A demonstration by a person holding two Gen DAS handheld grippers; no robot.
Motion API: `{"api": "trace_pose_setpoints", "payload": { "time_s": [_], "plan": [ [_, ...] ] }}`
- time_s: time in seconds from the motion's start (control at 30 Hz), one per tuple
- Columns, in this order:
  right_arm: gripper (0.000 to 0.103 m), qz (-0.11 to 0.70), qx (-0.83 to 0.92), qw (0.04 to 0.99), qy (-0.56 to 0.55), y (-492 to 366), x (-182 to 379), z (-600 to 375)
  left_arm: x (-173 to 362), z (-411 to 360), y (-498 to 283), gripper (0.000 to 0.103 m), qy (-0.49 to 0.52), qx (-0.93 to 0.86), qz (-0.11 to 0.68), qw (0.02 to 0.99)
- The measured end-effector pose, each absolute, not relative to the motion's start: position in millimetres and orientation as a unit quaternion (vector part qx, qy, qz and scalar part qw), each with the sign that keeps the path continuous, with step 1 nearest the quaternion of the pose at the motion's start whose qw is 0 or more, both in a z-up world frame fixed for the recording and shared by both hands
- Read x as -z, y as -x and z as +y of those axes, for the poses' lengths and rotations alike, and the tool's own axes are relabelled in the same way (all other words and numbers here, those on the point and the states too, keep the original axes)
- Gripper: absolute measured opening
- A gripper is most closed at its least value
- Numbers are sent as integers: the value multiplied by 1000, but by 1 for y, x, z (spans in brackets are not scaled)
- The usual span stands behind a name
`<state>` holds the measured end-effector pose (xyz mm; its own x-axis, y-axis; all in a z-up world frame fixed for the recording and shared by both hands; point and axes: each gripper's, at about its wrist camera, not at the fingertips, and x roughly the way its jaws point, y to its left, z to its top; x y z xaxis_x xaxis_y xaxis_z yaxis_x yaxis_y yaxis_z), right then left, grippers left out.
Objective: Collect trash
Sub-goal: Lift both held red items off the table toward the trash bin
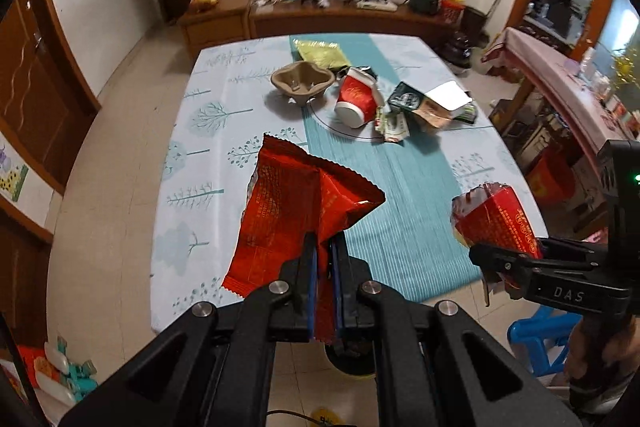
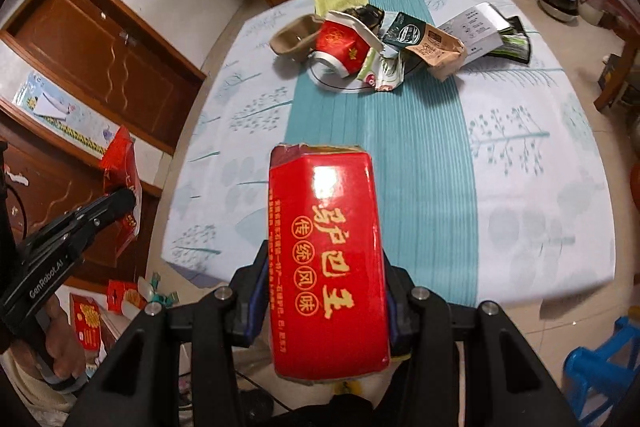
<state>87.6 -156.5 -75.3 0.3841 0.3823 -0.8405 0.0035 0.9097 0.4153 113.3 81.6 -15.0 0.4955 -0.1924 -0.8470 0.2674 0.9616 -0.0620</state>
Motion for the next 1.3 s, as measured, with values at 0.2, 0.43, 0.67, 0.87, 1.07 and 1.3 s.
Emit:
{"api": "trace_pose_setpoints", "payload": {
  "time_s": [0.2, 0.43, 0.67, 0.87, 1.07, 1.3],
  "plan": [
    [45, 518, -92, 829, -187, -24, 58, -129, 9, 102, -58, 5, -28, 163, 472, 866],
    [45, 535, -74, 820, -188, 38, 58, -101, 29, 116, -6, 5, -33, 189, 500, 845],
    [45, 565, -68, 804, -173, 70, 72, -92, 60, 107, 15, 5, -32, 204, 532, 821],
    [45, 605, -57, 771, -189, 75, 123, -104, 116, 85, 21, 6, -39, 208, 564, 798],
    [46, 649, -30, 728, -217, 68, 233, -118, 233, 59, 18, 6, -45, 189, 624, 757],
    [46, 673, -3, 698, -244, 52, 360, -136, 353, 36, 2, 6, -23, 171, 668, 724]
  ]
}}
